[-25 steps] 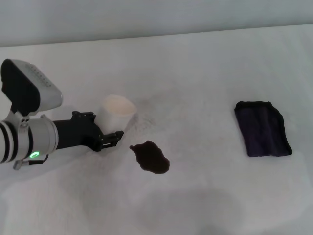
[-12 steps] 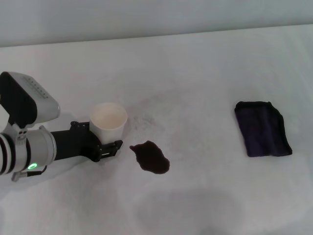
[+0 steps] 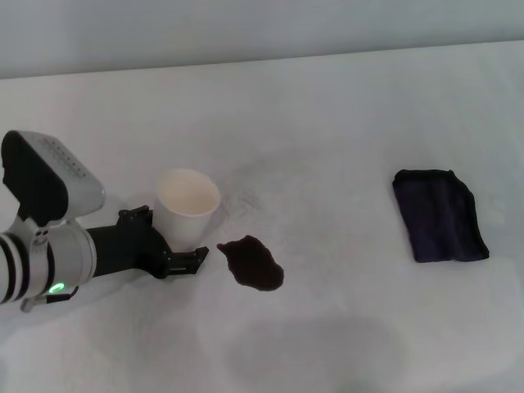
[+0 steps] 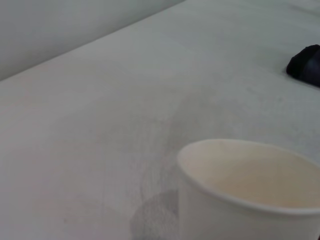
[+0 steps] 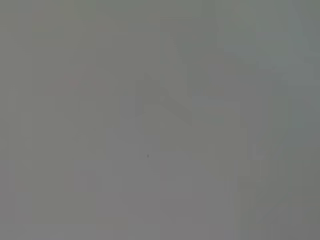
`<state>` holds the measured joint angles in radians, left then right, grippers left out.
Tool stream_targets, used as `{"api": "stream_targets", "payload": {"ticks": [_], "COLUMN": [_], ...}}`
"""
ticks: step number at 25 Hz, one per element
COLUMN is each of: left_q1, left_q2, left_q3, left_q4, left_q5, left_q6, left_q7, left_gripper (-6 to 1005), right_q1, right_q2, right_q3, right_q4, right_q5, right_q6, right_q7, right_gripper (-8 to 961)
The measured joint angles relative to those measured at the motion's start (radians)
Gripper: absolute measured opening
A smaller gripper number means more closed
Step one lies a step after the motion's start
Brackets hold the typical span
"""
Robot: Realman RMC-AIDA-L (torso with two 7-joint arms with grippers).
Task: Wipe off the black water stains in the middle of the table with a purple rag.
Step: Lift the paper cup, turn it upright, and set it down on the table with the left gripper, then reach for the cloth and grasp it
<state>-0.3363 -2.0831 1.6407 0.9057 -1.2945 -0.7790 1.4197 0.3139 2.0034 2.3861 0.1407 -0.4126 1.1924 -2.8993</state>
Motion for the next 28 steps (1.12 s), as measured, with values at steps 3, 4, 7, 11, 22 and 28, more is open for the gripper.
{"api": "stream_targets", "payload": {"ticks": [3, 4, 7, 11, 22, 28], "left_q1": [0.040, 0.051, 0.092, 0.125, 0.237, 0.289], "left_q2": [0.000, 0.000, 0.000, 0.002, 0.004, 0.000], "left_q3": [0.011, 0.013, 0.016, 0.019, 0.024, 0.022], "left_q4": [0.040, 0.051, 0.095, 0.125, 0.199, 0.206], "left_q5": [0.000, 0.001, 0.002, 0.004, 0.000, -0.013], "left_q6": [0.008, 0.010, 0.016, 0.005, 0.015, 0.091], "left_q7": [0.000, 0.000, -0.001, -0.008, -0.009, -0.001], "left_gripper": [862, 892, 890, 888, 888, 887], "right_q1": [0.000, 0.000, 0.000, 0.001, 0.001, -0.015], "right_q2": [0.000, 0.000, 0.000, 0.000, 0.000, 0.000], "right_q3": [0.000, 0.001, 0.001, -0.004, -0.007, -0.008], "right_q4": [0.000, 0.000, 0.001, 0.004, 0.014, 0.032], "right_q5": [0.000, 0.000, 0.000, 0.000, -0.003, -0.123], "right_q6": [0.000, 0.000, 0.000, 0.000, 0.008, 0.062], "right_q7": [0.000, 0.000, 0.000, 0.000, -0.003, -0.086], "right_gripper": [814, 814, 814, 814, 813, 813]}}
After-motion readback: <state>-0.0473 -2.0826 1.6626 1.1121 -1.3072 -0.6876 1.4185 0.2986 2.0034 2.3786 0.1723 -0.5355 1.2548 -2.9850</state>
